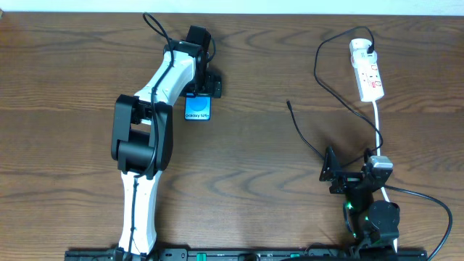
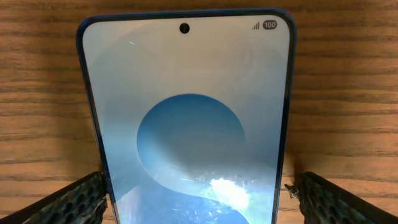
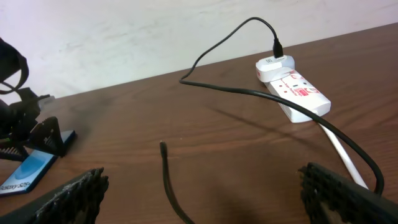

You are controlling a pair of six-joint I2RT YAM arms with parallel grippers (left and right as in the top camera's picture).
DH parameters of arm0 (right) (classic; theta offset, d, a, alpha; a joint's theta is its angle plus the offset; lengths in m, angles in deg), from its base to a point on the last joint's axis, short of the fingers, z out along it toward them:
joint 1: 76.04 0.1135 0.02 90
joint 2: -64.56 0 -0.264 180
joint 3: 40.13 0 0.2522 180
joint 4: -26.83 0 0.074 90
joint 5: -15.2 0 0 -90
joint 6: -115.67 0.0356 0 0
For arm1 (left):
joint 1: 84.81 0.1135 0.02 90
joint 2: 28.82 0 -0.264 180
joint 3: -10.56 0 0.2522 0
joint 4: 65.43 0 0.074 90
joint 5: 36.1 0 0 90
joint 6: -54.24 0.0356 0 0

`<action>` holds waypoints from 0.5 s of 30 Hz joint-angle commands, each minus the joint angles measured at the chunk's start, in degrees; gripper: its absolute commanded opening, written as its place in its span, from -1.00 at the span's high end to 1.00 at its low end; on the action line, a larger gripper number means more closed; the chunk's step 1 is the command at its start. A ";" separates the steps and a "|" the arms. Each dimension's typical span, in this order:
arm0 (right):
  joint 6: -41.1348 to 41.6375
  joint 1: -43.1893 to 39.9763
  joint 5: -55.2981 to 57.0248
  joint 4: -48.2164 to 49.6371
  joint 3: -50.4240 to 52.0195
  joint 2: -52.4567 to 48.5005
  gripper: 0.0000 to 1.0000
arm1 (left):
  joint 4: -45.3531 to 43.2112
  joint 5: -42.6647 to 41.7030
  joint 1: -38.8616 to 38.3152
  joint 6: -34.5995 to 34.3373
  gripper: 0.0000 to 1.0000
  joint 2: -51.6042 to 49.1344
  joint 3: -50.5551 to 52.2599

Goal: Plug charger to phone and switch on socket
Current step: 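Close the left gripper on the phone's top edge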

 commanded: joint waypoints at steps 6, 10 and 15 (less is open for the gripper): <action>-0.72 0.33 0.63 -0.20 0.11 0.33 -0.99 | 0.13 0.02 -0.07 0.33 -0.98 -1.64 0.85; -0.72 0.33 0.63 -0.17 0.11 0.33 -0.99 | 0.13 0.04 -0.07 0.33 -0.98 -1.64 0.85; -0.72 0.33 0.63 -0.17 0.11 0.33 -0.98 | 0.13 0.04 -0.07 0.33 -0.98 -1.64 0.85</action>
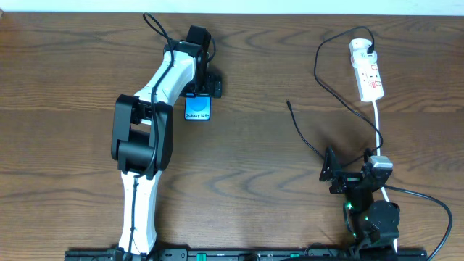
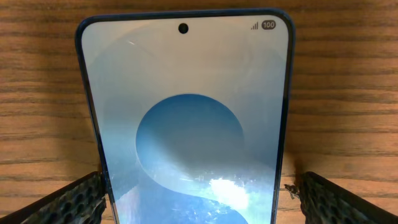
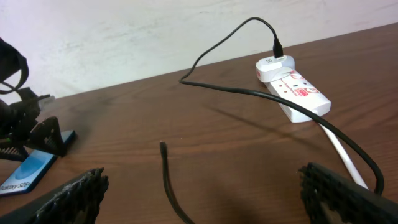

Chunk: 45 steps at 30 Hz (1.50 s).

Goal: Plug charger to phone and switch on socket
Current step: 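Close the left gripper on the phone's top edge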

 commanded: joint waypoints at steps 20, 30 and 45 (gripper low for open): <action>-0.72 0.33 0.63 -0.17 0.11 0.33 -0.99 | 0.35 1.18 -0.04 0.31 -0.97 -1.55 0.44; -0.72 0.33 0.63 -0.17 0.11 0.33 -0.99 | 0.39 1.20 -0.04 0.33 -0.99 -1.55 0.20; -0.70 0.33 0.63 -0.17 0.11 0.33 -0.99 | 0.39 1.20 -0.04 0.33 -0.71 -1.55 0.22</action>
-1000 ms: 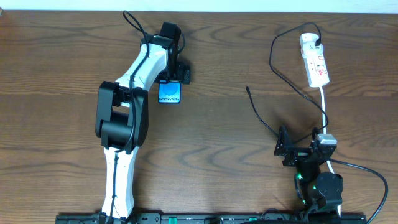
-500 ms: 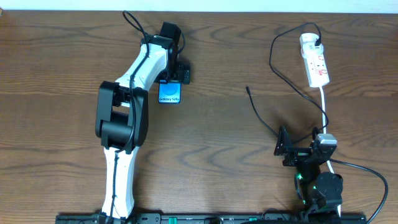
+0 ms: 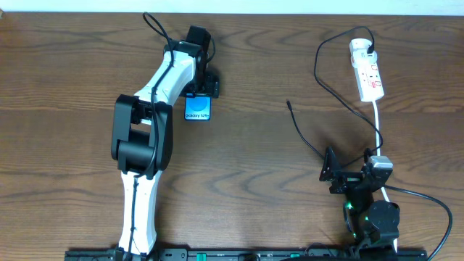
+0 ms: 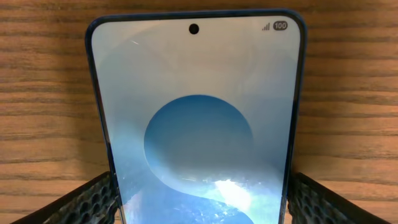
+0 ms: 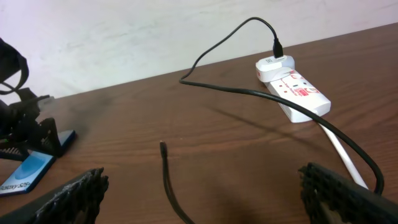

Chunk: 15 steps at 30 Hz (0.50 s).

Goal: Plug charger to phone and switch on socket
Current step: 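Close the left gripper on the phone's top edge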

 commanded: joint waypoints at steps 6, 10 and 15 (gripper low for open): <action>-0.70 0.33 0.63 -0.17 0.11 0.33 -0.99 | 0.35 0.31 -0.07 0.35 -0.61 -1.55 0.22; -0.72 0.33 0.63 -0.17 0.11 0.33 -0.99 | 0.37 0.31 -0.07 0.35 -0.39 -1.55 0.22; -0.72 0.33 0.63 -0.17 0.11 0.33 -0.98 | 0.37 0.31 -0.07 0.35 -0.33 -1.55 0.20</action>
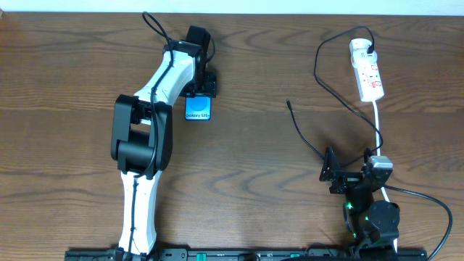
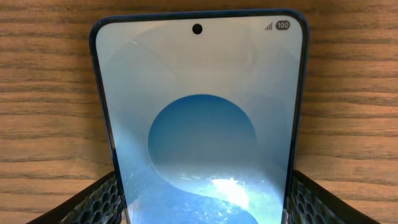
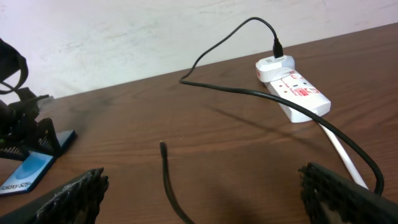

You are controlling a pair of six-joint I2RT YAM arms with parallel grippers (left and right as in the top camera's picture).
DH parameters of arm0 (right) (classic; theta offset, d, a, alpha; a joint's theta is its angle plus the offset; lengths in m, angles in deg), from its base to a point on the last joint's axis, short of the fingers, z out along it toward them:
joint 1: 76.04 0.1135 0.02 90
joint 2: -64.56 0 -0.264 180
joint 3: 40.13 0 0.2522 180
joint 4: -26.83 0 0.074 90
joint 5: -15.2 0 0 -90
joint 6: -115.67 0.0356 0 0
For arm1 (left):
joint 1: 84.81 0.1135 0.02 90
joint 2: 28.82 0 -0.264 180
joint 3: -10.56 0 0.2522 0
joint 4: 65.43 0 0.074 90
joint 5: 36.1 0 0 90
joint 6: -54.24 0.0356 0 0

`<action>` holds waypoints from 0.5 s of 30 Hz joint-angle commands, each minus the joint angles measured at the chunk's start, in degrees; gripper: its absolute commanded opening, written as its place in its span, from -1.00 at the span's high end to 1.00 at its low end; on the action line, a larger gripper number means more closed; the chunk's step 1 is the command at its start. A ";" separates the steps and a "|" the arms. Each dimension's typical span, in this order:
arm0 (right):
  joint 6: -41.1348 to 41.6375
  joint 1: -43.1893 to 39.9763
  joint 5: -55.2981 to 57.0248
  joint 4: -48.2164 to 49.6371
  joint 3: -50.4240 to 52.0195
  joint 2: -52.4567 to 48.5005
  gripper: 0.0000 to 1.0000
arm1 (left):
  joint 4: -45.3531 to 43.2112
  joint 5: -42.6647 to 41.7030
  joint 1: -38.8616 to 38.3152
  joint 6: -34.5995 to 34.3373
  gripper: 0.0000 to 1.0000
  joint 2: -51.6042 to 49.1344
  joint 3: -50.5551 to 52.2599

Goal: Plug charger to phone and switch on socket
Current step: 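Close the left gripper on the phone's top edge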

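Note:
The blue phone (image 2: 199,124) lies face up on the table, its screen lit. My left gripper (image 2: 202,202) is shut on it, a finger (image 2: 93,199) pressing each long side. From overhead the phone (image 1: 197,109) lies just below the left gripper (image 1: 201,87). The black charger cable's free plug (image 1: 288,103) lies loose mid-table, ahead of my right gripper (image 3: 202,186). That gripper is open and holds nothing. The cable runs back to the white socket strip (image 3: 292,87), where its other end is plugged in.
The socket strip (image 1: 367,72) lies at the far right corner. Its white lead (image 1: 377,119) runs down past my right arm (image 1: 362,181). The black cable loops over the wood between strip and plug. The wall is close behind the table's far edge.
The phone sits slightly further right in the left wrist view, with the fingers still against its sides. The right arm, cable and strip have not moved.
At first my left fingers stood on either side of the phone's lower end with small gaps. Half a second ago they had shut against its sides, and they remain there. My right gripper stayed open and still behind the loose plug.

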 commanded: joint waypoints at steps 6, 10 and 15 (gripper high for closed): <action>-0.72 0.33 0.63 -0.17 0.11 0.33 -0.99 | 0.33 0.09 -0.07 0.33 -0.28 -1.55 0.22; -0.72 0.33 0.63 -0.17 0.11 0.33 -0.98 | 0.35 0.09 -0.07 0.33 -0.24 -1.55 0.22; -0.70 0.33 0.63 -0.17 0.11 0.33 -0.98 | 0.35 0.09 -0.07 0.33 -0.15 -1.55 0.22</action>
